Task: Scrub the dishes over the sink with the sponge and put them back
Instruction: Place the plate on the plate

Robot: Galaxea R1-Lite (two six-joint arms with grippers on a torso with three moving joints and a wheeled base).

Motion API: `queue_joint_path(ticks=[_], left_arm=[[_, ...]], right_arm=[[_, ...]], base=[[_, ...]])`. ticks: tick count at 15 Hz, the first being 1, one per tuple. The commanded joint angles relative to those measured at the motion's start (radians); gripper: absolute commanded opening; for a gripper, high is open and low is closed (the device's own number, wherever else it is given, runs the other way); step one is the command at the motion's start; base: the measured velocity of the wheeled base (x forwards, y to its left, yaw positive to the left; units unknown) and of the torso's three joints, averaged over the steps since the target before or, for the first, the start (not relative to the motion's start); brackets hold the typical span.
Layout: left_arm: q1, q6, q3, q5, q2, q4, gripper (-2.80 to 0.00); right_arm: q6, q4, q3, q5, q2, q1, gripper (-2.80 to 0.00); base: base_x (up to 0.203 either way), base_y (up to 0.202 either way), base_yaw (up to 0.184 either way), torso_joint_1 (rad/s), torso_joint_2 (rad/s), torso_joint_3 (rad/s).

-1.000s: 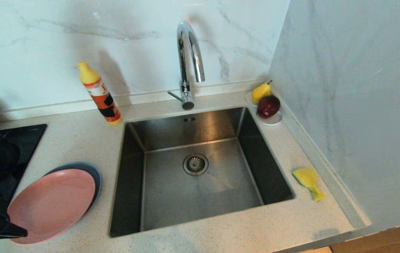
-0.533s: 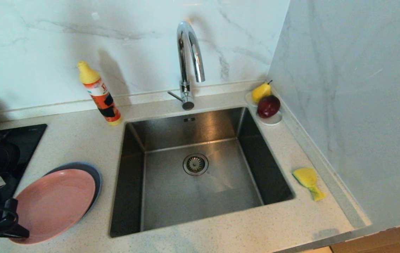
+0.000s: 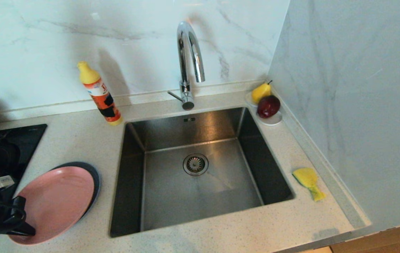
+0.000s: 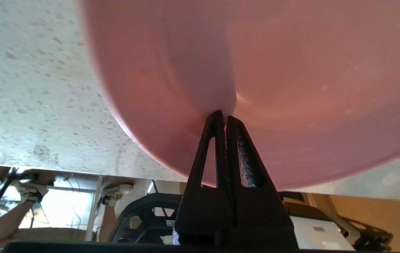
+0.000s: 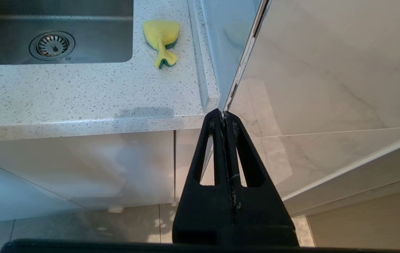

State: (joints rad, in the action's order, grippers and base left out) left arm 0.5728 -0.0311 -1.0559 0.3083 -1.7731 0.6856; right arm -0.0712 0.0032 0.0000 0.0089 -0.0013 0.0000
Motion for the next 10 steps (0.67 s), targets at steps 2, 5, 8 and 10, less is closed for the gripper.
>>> queue_joint_path(ticks=[2,5,8,10], left_arm=[[0.001,0.017,-0.009,-0.022,-0.009,-0.039,-2.80],[0.007,0.019,-0.010,-0.028,-0.017,-0.062,-2.80],[0.011,0.040,-0.014,-0.031,-0.028,-0.084,-2.80],[0.022,0.039,-0.021,-0.035,-0.031,-0.087,-2.80]], right_arm=[[-0.001,0.000,0.000,0.000,0.000,0.000,-2.80],[-0.001,0.000,0.000,0.000,0.000,0.000,-2.80],[-0.001,0.000,0.000,0.000,0.000,0.000,-2.80],[-0.001,0.000,0.000,0.000,0.000,0.000,-2.80]], base=[[0.000,0.000,0.000,0.000,0.00,0.000],[0.000,0.000,0.000,0.000,0.00,0.000],[0.000,0.000,0.000,0.000,0.00,0.000],[0.000,0.000,0.000,0.000,0.00,0.000]])
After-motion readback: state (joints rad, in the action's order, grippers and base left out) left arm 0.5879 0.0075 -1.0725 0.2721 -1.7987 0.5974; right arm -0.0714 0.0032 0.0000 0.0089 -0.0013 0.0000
